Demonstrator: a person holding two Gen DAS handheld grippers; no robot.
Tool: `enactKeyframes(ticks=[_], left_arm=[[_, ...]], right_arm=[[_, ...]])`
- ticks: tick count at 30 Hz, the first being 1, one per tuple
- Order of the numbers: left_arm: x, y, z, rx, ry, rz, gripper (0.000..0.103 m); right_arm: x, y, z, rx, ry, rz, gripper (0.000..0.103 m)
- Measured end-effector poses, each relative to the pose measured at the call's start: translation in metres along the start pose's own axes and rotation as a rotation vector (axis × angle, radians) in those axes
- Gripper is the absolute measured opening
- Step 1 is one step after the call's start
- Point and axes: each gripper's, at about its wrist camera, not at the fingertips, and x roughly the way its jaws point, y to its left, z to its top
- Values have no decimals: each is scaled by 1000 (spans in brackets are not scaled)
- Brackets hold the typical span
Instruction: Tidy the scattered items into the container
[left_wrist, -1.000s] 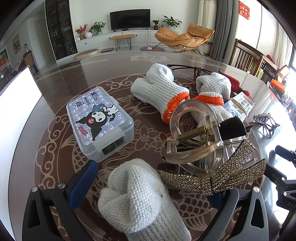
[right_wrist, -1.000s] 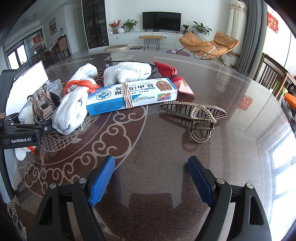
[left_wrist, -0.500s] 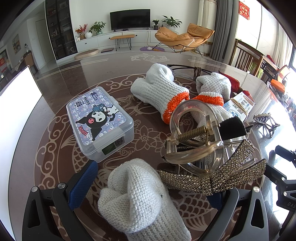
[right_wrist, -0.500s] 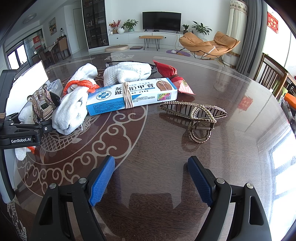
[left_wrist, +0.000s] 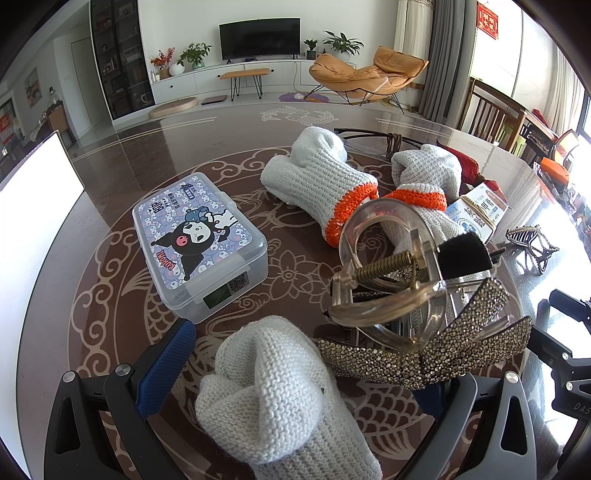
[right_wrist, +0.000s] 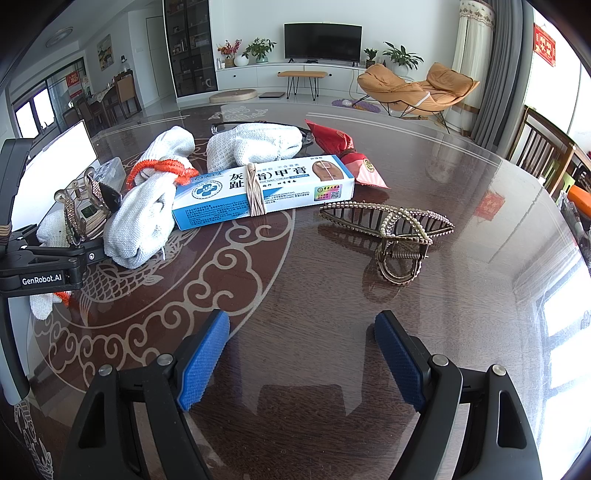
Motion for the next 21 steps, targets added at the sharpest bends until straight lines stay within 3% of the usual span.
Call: enactKeyframes(ticks=[21], left_arm=[[0, 0, 0, 0, 0, 0, 103]], right_arm=[[0, 0, 0, 0, 0, 0, 82]])
